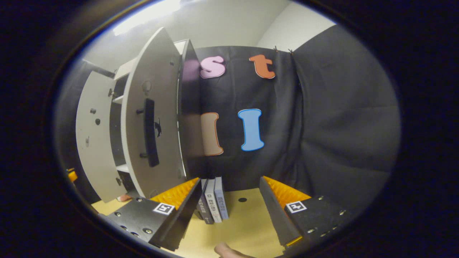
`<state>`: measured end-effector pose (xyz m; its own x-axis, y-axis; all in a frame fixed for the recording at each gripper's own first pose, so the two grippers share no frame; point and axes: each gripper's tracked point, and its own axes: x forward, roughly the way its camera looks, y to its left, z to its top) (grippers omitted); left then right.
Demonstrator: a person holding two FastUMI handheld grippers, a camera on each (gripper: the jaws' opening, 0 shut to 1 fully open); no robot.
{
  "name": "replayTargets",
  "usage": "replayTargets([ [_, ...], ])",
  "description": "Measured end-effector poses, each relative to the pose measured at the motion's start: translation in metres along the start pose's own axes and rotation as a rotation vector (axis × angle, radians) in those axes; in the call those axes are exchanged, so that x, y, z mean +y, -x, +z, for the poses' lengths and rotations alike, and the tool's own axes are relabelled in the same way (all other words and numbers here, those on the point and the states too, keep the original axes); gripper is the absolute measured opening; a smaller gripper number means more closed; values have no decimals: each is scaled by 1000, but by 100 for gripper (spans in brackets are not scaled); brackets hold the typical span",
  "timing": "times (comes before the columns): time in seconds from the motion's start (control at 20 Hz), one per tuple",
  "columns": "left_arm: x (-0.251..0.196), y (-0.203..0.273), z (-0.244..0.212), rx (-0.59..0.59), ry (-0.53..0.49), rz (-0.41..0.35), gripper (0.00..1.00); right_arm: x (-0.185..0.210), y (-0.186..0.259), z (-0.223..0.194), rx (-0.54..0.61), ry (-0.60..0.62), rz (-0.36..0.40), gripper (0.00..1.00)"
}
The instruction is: Grab one shoe with the right hand and put it into the shoe cabinet, grab the other shoe with the left hand and put it into the shoe cabinet; then close the right door with the right hand and the left door with the left hand.
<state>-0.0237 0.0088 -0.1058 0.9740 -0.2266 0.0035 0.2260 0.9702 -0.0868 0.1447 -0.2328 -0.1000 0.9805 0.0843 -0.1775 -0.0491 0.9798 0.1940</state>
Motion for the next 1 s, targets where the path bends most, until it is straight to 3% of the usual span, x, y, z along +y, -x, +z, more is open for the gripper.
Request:
replayTargets([
  [0.2, 4, 5, -3, 6, 10, -3, 99, 25, -27, 28, 16, 25, 31, 97],
  [0.25, 4, 6, -4, 9, 14, -5, 96, 29, -32, 31, 19, 34, 27, 97],
  [0.35, 3, 8, -6, 10, 16, -19, 99, 45, -40, 34, 25, 45, 29, 97],
  [0.6, 8, 14, -16, 26, 20, -46, 96, 98, -41, 30, 23, 150, 90, 97],
  [0.65, 11, 14, -18, 27, 20, -45, 96, 101, -47, 28, 12, 172, 69, 97],
  [0.7, 14, 14, -19, 19, 25, -44, 96, 104, -38, 33, 0, 181, 57, 90],
  [1.0, 23, 17, -23, 23, 46, -31, 96, 124, -34, 30, 15, 157, 48, 91],
])
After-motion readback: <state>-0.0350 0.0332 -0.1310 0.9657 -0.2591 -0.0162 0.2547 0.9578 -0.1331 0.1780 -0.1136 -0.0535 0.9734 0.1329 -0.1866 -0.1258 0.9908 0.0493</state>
